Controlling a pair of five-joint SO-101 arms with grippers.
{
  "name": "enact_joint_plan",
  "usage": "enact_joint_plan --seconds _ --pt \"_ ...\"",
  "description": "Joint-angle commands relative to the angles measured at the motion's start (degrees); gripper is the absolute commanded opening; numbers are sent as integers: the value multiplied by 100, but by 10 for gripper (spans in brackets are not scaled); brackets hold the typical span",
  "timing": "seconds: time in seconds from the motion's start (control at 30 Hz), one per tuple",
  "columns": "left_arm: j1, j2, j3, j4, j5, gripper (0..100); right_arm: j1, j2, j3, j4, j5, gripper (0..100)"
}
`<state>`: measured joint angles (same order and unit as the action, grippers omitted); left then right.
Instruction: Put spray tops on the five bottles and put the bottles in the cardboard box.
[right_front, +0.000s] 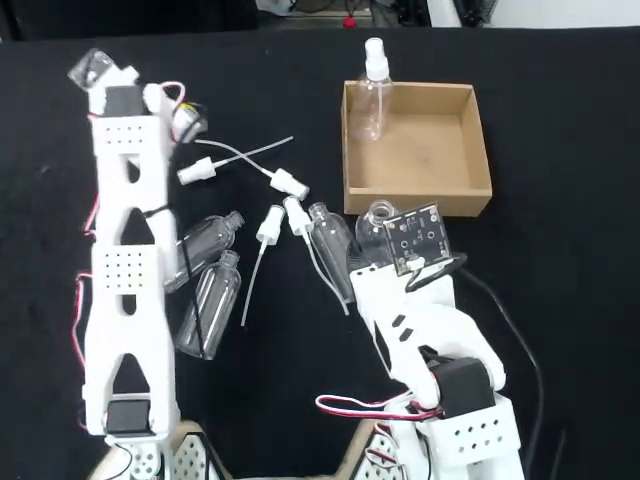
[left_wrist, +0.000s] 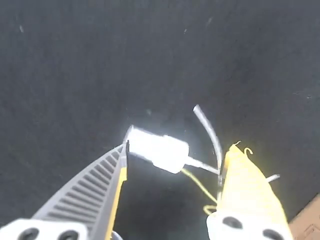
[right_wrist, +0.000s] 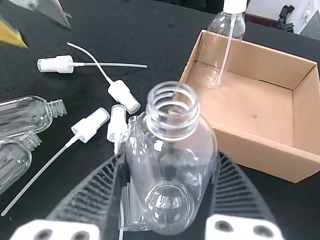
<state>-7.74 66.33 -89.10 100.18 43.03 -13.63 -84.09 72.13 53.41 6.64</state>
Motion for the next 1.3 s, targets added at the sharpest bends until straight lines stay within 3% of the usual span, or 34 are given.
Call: enact_joint_plan --seconds 0.0,0.33,0.8,1.07,1.27 --pt "453 105 127 53 527 300 -26 -13 -40 -141 9 176" --pt "57 193 171 26 747 300 -26 -13 -40 -132 9 176" --pt "-145 607 119 44 440 300 -26 -13 -40 -132 9 176" --pt "-180 -44 180 62 413 300 -26 -13 -57 -132 9 176" --pt "84 -316 374 62 -378 300 -26 -13 -40 -132 9 176"
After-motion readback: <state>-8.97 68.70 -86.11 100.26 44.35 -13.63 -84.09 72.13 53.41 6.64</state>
